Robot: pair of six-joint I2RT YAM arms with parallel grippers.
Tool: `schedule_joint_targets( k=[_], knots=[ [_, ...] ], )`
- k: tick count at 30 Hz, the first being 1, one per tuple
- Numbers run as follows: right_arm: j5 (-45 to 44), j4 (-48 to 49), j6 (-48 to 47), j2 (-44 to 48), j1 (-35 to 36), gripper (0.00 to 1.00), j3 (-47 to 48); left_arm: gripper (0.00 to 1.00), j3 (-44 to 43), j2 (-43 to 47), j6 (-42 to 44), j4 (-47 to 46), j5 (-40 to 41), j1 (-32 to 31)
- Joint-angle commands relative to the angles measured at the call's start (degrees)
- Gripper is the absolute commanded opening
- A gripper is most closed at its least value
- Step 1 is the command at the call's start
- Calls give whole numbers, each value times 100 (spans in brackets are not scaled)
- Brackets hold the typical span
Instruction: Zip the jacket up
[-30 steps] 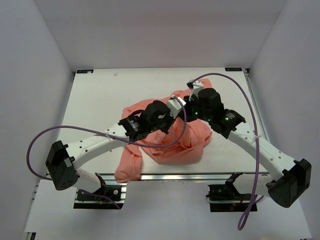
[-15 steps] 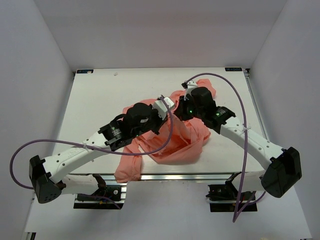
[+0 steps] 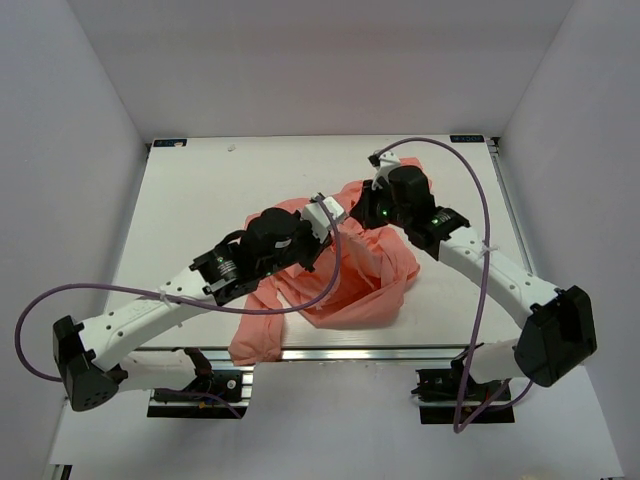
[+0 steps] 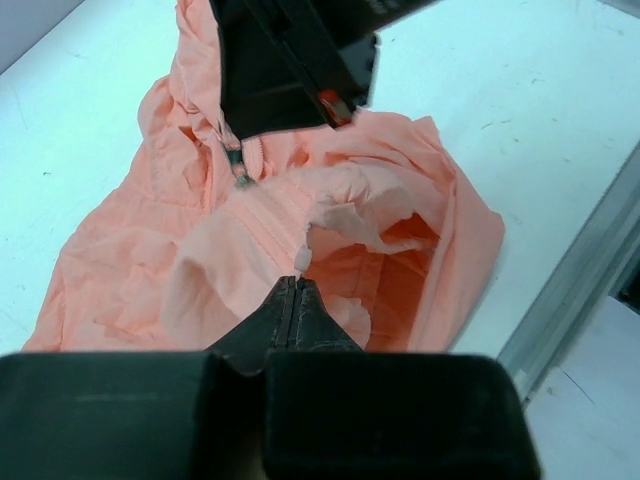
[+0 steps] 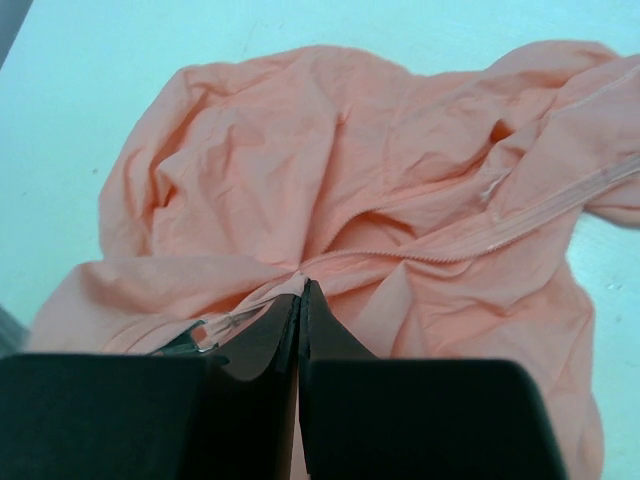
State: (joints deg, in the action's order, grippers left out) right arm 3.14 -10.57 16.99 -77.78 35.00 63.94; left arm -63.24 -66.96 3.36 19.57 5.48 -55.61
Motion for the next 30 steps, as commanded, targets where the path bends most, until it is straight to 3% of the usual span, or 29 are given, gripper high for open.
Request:
schedule_joint_targets(
  k=[1, 12, 26, 30],
  knots=[
    [12, 660, -275, -316, -353, 0, 144, 0, -127, 613, -89, 169, -310, -28],
    [-788, 1285, -934, -1977, -986, 0, 2050, 0, 891, 1387, -1249, 249, -249, -28],
    [-1623, 1110, -1462, -4648, -2085, 0, 5926, 0, 1736, 1642, -2655, 882, -310, -28],
    [-1877, 1504, -1672, -5395, -2375, 0, 6797, 0, 1789, 1616, -2849, 1057, -83, -28]
  ],
)
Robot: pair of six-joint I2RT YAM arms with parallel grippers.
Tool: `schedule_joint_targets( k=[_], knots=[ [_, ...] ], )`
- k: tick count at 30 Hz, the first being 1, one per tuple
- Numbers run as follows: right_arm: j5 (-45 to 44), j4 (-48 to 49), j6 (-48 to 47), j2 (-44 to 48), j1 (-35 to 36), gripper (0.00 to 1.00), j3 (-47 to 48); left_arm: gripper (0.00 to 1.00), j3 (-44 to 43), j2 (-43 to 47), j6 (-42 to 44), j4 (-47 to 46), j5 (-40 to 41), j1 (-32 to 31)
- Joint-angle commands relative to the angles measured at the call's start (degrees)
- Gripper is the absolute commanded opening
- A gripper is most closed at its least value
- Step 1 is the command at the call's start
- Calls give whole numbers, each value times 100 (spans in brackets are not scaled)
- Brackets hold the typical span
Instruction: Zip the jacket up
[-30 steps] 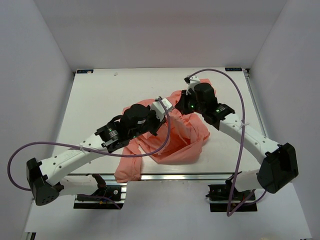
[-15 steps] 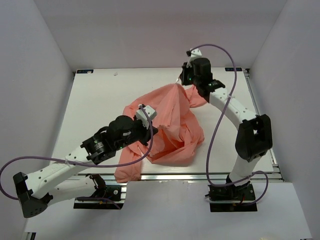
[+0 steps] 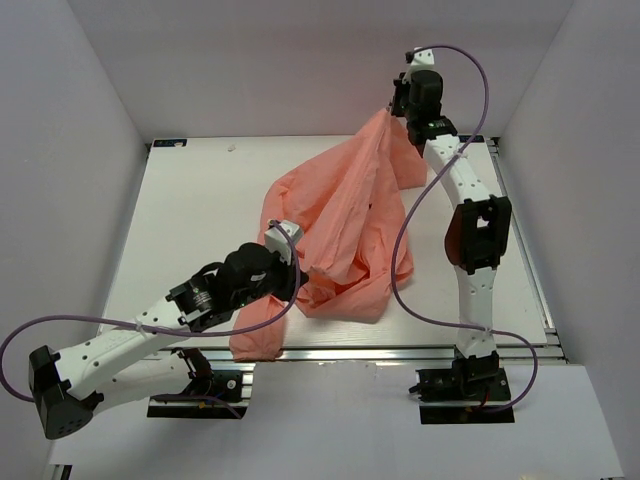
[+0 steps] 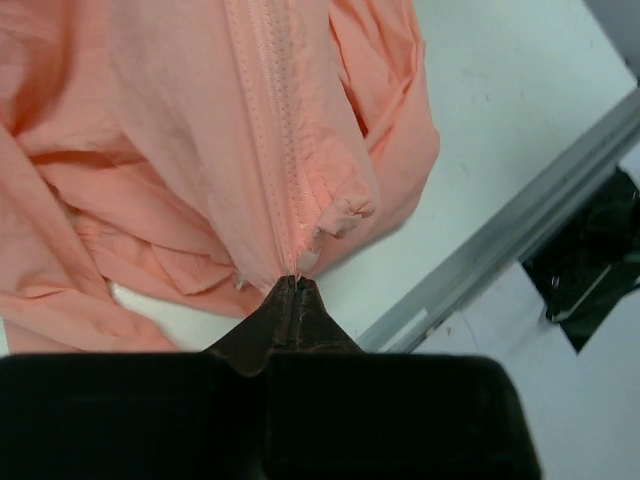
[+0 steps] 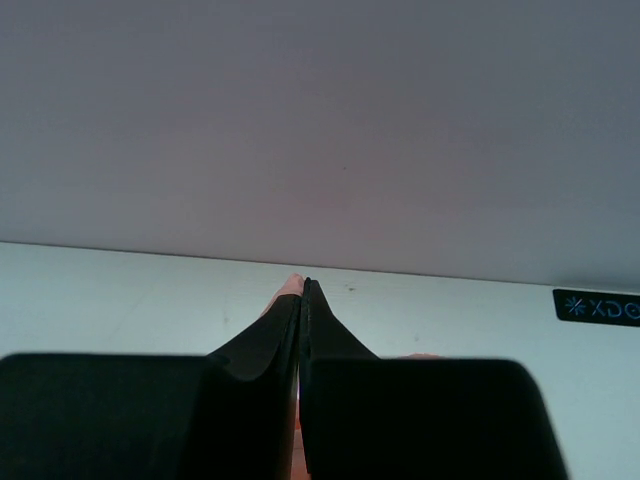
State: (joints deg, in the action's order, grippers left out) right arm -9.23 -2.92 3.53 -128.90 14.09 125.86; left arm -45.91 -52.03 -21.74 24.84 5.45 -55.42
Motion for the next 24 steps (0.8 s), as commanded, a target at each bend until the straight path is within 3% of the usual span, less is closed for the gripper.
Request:
schedule_joint_targets(
  k=[1, 5, 8, 9, 10, 11, 12, 13, 20, 23, 24],
  knots=[
    [-684, 1027, -475, -363, -310, 0, 623, 0, 108, 106, -375, 539, -71, -48],
    [-729, 1197, -810, -496, -363, 0, 589, 0, 109, 53, -568, 706, 17, -48],
    [42, 1319, -854, -285, -363, 0, 72, 0, 39, -61, -604, 680, 254, -48],
    [601, 1372, -802, -67, -354, 0, -139, 16, -5, -123, -621, 689, 324, -48],
    [859, 1416, -627, 66, -354, 0, -567, 24, -58, -280, -604, 689, 368, -48],
    [1253, 1399, -538, 206, -354, 19, -772, 39, -189, -360, -569, 715, 360, -48],
    [1684, 1338, -433, 556, -345, 65, -1000, 86, -286, -447, -569, 846, 369, -48],
    [1784, 1364, -362, 768, -354, 89, -1246, 98, -409, -544, -612, 978, 447, -48],
    [1198, 671, 524, 2857, -354, 89, -3283, 98, -1332, -931, -840, 1436, 1553, -13],
    [311, -154, 894, 3640, -354, 89, -3804, 98, -1841, -1273, -911, 1593, 1442, 381],
    [-49, -322, 1078, 3809, -354, 89, -4145, 98, -1999, -1588, -1016, 1672, 1319, 861]
  ],
)
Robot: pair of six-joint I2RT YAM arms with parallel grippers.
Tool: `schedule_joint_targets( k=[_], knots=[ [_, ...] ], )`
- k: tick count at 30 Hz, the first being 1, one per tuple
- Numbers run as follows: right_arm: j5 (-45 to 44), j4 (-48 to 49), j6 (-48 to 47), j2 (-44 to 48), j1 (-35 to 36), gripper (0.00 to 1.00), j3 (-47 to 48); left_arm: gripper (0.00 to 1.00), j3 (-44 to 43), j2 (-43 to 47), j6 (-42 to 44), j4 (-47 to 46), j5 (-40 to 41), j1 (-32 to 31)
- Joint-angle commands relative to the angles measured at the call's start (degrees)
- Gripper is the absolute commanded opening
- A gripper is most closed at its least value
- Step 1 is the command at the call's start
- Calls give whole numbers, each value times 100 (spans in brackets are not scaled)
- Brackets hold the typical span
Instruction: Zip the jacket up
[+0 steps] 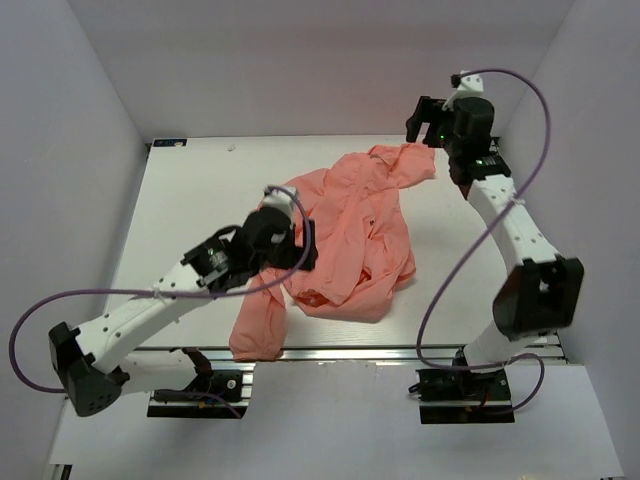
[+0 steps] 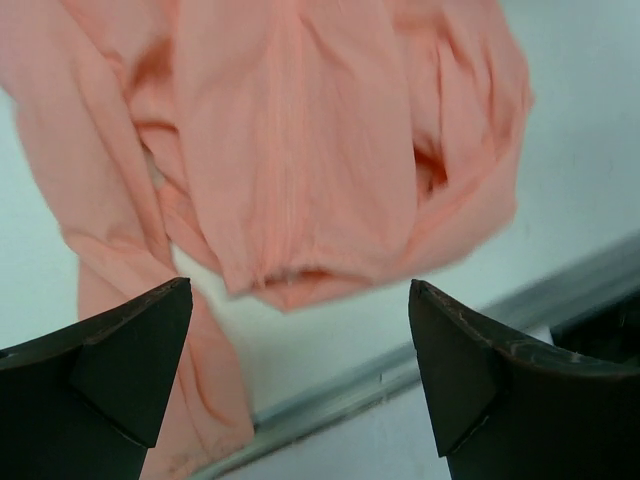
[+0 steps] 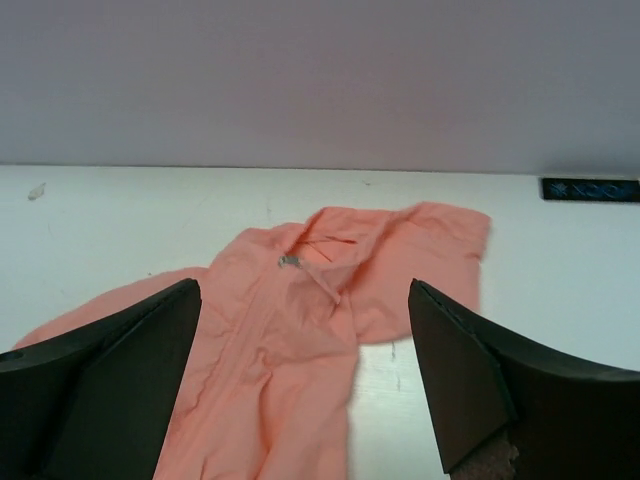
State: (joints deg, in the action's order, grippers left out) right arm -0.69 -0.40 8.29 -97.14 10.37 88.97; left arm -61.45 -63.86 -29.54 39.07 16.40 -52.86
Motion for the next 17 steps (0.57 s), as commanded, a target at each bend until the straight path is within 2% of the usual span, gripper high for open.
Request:
schedule_joint_targets(
  k=[1, 3, 5, 6, 8, 11, 14, 17],
  knots=[
    [-1072, -879, 673, 801, 9, 89, -607, 98, -690, -556, -245, 285, 136, 915],
    [-1502, -1215, 874, 1214, 17, 89, -967, 98, -859, -881, -272, 216, -74, 1704],
    [-1723, -1618, 972, 1600, 9, 89, -1170, 98, -1053, -988, -272, -20, -163, 2129],
    [-1846, -1760, 1042, 1715, 17, 89, -1345, 98, -1097, -1006, -211, -144, -468, 2531],
    [-1856, -2058, 1095, 2092, 9, 89, -1539, 98, -1237, -1006, -219, -294, -629, 2894],
    [-1699, -2183, 1280, 2662, 9, 89, -2005, 98, -1413, -997, -219, -128, -971, 3806],
    [-1558, -1651, 1411, 3384, 9, 89, -2777, 98, -1317, -839, -210, -127, -1139, 4247],
    [-1566, -1217, 1359, 3930, 17, 89, -3307, 98, -1151, -655, -184, -215, -1166, 4345]
  ],
)
